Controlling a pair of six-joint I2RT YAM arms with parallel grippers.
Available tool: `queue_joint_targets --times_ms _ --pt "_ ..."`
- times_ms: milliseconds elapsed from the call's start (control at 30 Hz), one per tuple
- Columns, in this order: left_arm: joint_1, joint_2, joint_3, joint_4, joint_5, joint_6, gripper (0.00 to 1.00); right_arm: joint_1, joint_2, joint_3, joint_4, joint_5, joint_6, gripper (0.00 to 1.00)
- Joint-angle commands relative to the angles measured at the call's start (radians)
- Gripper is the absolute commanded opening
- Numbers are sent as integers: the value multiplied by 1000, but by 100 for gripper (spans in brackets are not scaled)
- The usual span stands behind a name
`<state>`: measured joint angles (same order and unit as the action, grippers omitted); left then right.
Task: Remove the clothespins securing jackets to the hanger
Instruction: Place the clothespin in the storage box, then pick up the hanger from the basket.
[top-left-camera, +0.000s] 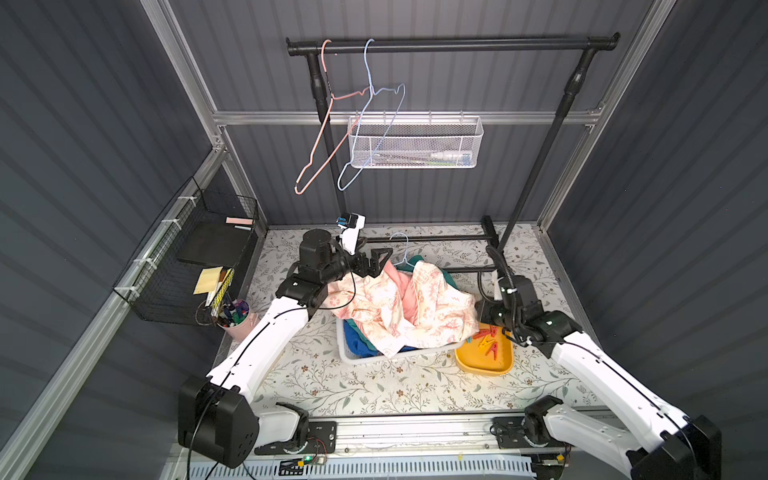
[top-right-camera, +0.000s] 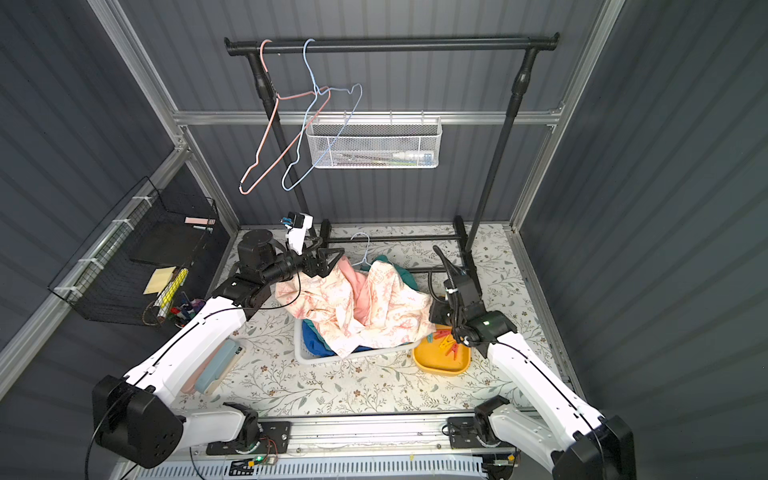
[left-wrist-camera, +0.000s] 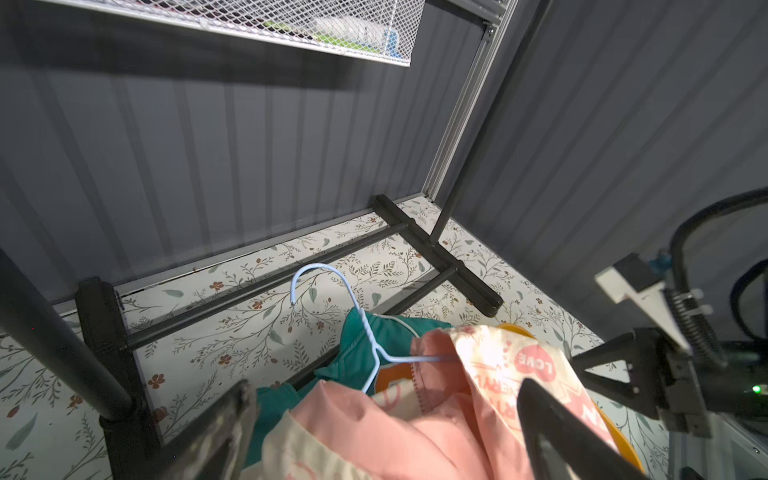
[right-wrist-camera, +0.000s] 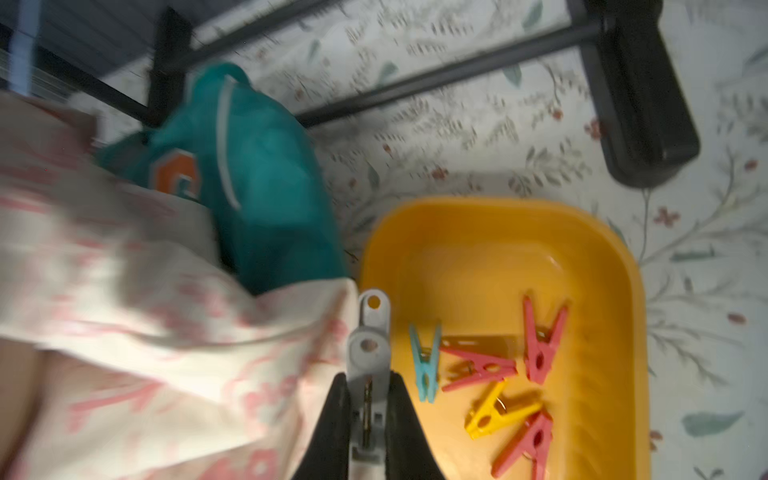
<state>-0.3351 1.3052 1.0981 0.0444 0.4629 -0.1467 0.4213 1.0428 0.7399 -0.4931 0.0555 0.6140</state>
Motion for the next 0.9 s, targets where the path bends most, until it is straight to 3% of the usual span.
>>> queue_joint_targets --times_ms 0,67,200,267,433,567,667,867 --pt "-11 10 -37 9 -5 34 99 -14 12 -32 -6 80 153 3" --pt "-23 9 -57 34 -28 23 99 -27 23 -49 2 86 174 13" --pt "-80 15 -88 64 -89 22 99 -29 16 -48 -20 116 215 44" --pt "-103 24 -100 62 -121 16 99 -29 2 -2 -73 122 213 52" --pt "-123 -12 -168 98 -169 -11 98 33 0 229 -197 223 151 54" --pt "-124 -80 -213 66 -205 -38 95 136 136 492 -195 280 61 60" --pt "-124 -106 -240 35 -201 -57 91 177 332 730 -204 214 11 67" --pt "-125 -73 -325 38 -184 -88 79 210 718 1175 -289 42 -47 71"
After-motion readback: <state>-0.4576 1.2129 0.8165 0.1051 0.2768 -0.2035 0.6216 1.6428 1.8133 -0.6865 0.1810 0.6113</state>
